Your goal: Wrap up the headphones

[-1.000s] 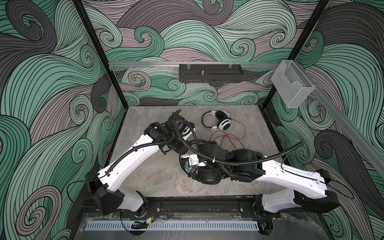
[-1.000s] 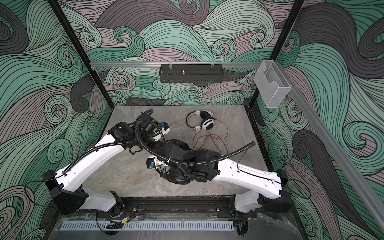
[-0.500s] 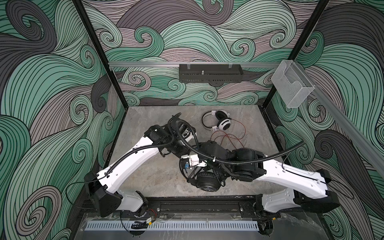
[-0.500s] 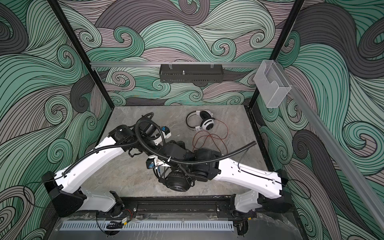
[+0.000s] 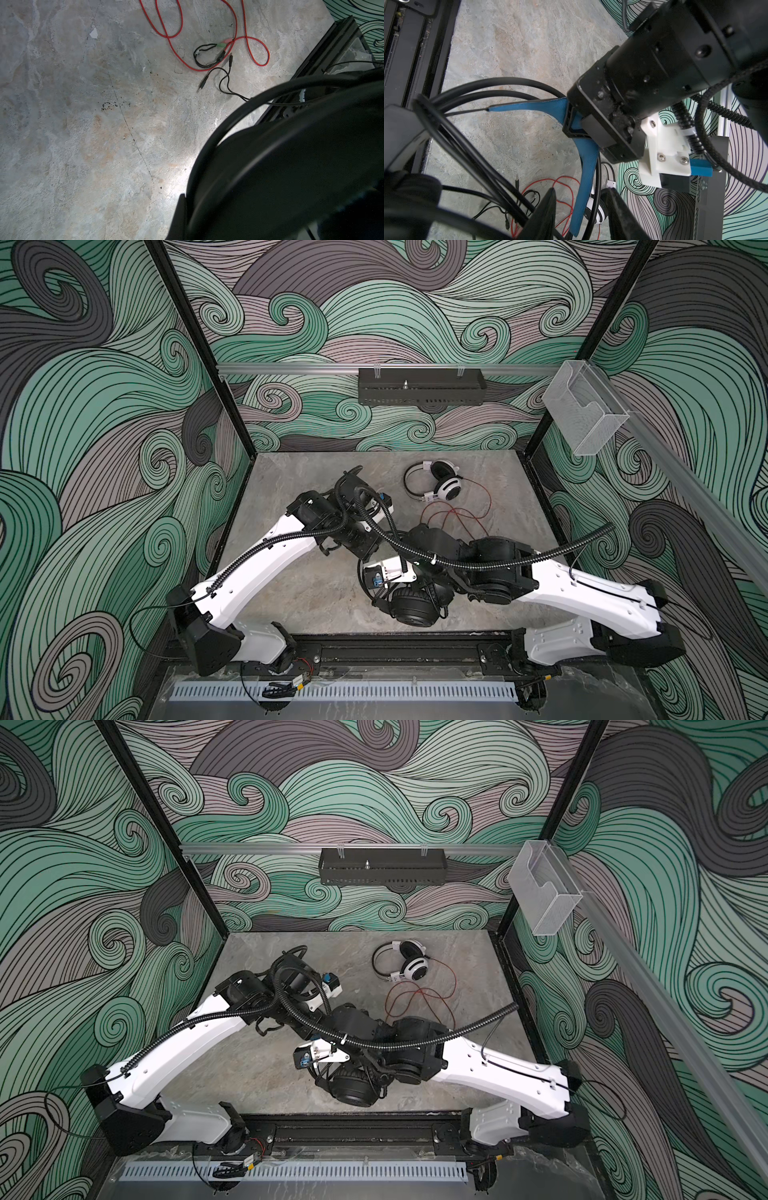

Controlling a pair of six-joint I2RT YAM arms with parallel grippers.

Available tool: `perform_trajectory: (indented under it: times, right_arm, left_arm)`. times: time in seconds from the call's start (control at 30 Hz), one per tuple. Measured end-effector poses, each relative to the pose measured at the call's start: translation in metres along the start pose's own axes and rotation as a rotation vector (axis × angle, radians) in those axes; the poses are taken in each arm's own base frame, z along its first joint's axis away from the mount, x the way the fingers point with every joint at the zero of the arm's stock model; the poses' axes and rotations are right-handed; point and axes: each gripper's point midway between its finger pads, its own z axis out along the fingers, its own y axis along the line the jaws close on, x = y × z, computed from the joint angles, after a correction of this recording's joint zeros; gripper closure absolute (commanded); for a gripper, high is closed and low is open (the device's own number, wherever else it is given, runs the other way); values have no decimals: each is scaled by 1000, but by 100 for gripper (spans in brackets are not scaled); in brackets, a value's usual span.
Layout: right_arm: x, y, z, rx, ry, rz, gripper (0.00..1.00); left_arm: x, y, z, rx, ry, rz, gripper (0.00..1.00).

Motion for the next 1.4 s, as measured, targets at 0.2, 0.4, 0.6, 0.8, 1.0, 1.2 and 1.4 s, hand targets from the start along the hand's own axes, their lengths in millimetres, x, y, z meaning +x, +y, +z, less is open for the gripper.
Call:
perform_trajectory:
  times: [0.2,0.4,0.6,0.8,1.0,1.2,1.4]
  right_arm:
    - [1,1,-6,-1,-18,9,87]
    - [3,1,-13,0,-28,11,100]
    - [-4,6,-14,2,-24,-23,100]
    - [-20,18,-6,6,16,-119,100]
    - [-37,28,11,6,63,-186,100]
    - [-35,24,18,30,107,-196,100]
    - [-23,10,14,66,133,-174,100]
  left_arm:
    - [-1,5,-5,-17,-32,-30,100]
    - [-3,16,-9,-38,-55,-77,100]
    - [-6,18,-11,-30,-69,-122,100]
    - [-9,21,-3,-22,-62,-195,100]
    - [-17,14,7,40,-58,-260,100]
    - [-20,10,7,64,-67,-270,100]
    - [-14,19,7,11,-64,-251,100]
